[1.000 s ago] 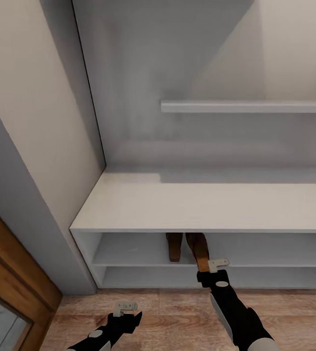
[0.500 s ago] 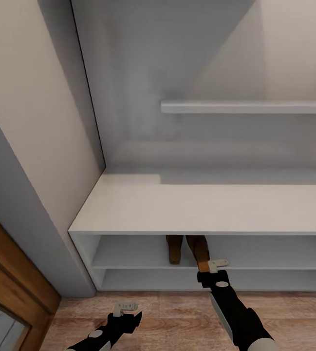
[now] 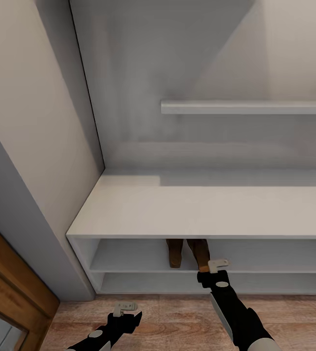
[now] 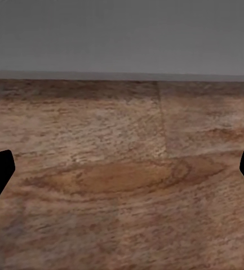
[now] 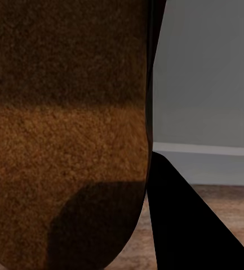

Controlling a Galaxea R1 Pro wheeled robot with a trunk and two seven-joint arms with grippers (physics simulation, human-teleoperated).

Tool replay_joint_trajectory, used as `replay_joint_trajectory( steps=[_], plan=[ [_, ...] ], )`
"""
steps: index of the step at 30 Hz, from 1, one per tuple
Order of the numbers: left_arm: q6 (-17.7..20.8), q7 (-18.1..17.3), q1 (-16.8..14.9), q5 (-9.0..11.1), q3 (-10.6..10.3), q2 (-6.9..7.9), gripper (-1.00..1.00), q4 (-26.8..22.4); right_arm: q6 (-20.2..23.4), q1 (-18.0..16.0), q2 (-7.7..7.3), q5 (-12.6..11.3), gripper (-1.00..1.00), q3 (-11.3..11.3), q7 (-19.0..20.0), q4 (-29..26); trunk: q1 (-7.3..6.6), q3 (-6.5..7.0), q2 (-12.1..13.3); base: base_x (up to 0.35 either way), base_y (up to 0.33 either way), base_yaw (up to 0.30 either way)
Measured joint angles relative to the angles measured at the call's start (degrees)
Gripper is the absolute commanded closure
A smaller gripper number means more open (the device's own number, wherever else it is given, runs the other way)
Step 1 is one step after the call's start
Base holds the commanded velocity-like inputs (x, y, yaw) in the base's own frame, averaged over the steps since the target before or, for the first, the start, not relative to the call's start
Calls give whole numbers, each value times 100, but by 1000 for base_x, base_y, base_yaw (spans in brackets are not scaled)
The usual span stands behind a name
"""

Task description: Pick up the two gym shoes and the two sandals from the corridor floor and place them onto the hallstand (shoe rack) in the corridor, making sure they are on the rack and not on the floor. Arrange them so the two gym shoes are next to each other and the two sandals are next to each other.

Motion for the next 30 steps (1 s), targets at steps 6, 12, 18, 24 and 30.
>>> replay_joint_trajectory(
  steps=[6,12,18,24,30],
  plan=[
    [0,0,0,0,0,0,-100,0,0,0,0,5,100,0,1,-1,0,0,0,2,0,0],
    [0,0,0,0,-1,0,-100,0,0,-1,0,-1,100,0,0,0,0,0,0,0,0,0],
    [0,0,0,0,-1,0,-100,0,0,0,0,-12,100,1,3,2,0,0,0,38,0,0],
    [0,0,0,0,5,0,-100,0,-1,-1,1,-9,100,0,10,1,0,0,0,31,0,0],
    [0,0,0,0,6,0,-100,0,0,1,0,2,100,-1,13,-1,1,0,0,6,0,0]
  ],
)
